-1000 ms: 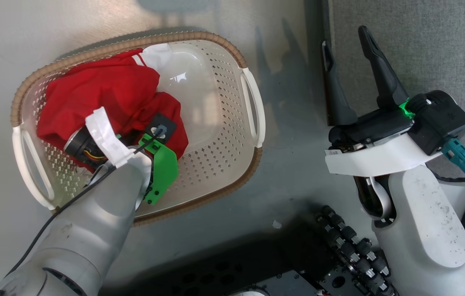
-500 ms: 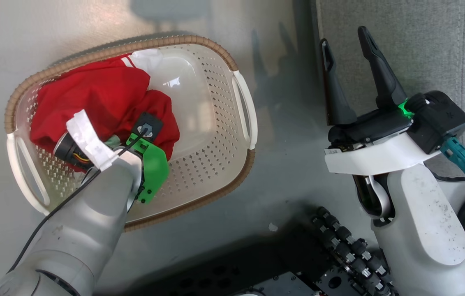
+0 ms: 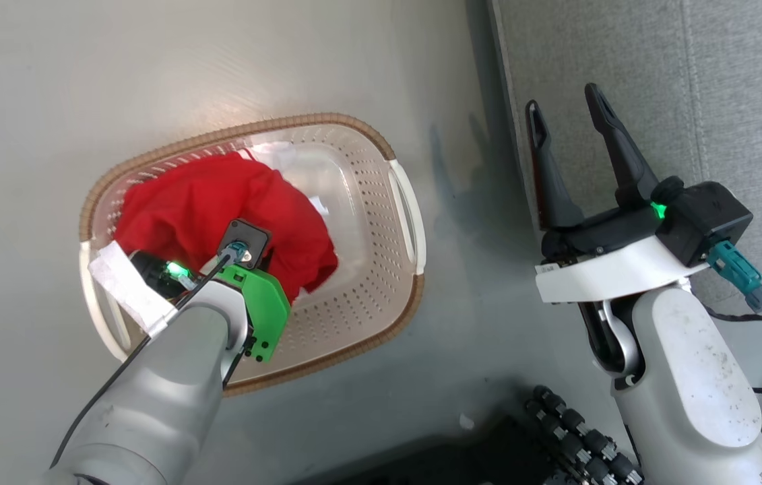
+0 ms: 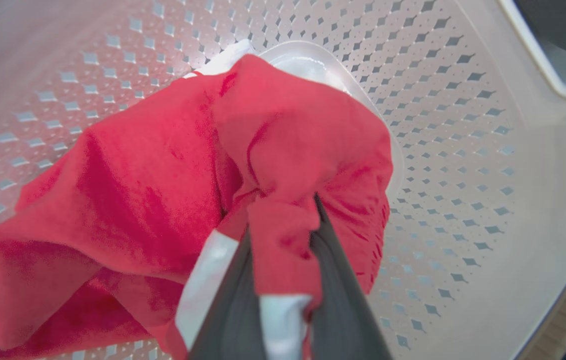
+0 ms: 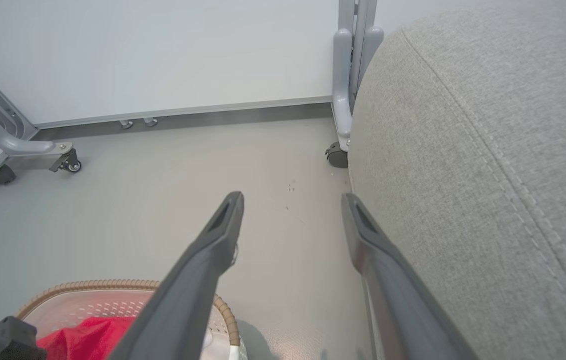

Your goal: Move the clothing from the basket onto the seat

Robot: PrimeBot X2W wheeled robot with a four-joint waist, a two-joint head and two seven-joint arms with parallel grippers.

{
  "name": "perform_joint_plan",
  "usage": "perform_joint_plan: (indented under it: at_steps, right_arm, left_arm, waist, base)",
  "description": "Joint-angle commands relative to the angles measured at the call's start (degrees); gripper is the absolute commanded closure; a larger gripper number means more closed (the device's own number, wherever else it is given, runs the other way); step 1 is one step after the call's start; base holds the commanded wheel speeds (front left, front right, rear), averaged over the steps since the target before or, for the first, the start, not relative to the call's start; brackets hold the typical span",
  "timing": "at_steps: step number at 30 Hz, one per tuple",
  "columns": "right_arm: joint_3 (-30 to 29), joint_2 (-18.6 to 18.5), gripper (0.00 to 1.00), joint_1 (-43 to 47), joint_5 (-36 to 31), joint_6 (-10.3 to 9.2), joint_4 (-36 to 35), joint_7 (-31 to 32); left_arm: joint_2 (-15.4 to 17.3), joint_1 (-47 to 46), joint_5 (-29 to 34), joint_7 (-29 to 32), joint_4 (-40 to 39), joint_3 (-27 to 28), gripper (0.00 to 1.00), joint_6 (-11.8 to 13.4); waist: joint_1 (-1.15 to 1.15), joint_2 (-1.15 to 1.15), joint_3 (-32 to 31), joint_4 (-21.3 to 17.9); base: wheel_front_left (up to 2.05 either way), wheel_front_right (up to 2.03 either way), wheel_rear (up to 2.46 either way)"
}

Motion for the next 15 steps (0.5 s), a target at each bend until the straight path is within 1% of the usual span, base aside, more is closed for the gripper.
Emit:
perform_joint_plan:
  at_steps: [1, 8, 12, 15]
  right_arm:
    - [-0.36, -0.14, 0.0, 1.29, 0.02, 0.0, 0.45, 0.15]
    - [-1.83, -0.17, 0.0, 4.03, -1.0, 0.0, 1.07, 1.6]
    - [-2.8, -0.17, 0.0, 5.87, -1.44, 0.0, 0.8, 2.58]
    - [-3.58, -0.17, 0.0, 7.41, -1.6, 0.0, 0.46, 3.38]
  left_arm:
    - [-0.41, 1.15, -0.67, -0.95, -0.47, 0.48, 1.0, -0.26]
    - [-1.01, 3.85, -3.47, -3.85, -4.49, 2.11, 1.0, -0.42]
    - [-1.19, 5.12, -4.46, -4.49, -7.77, 2.77, 1.0, 0.19]
    - [-1.2, 6.36, -4.41, -4.65, -10.84, 3.22, 1.0, 1.16]
  waist:
    - [0.0, 0.0, -5.58, 2.13]
    - [0.0, 0.0, -12.56, 4.55]
    - [0.0, 0.0, -16.57, 5.86]
    - [0.0, 0.0, -19.67, 6.76]
  base:
    - [0.0, 0.0, 0.0]
    - [0.0, 0.0, 0.0]
    - [0.0, 0.0, 0.0]
    - [0.0, 0.0, 0.0]
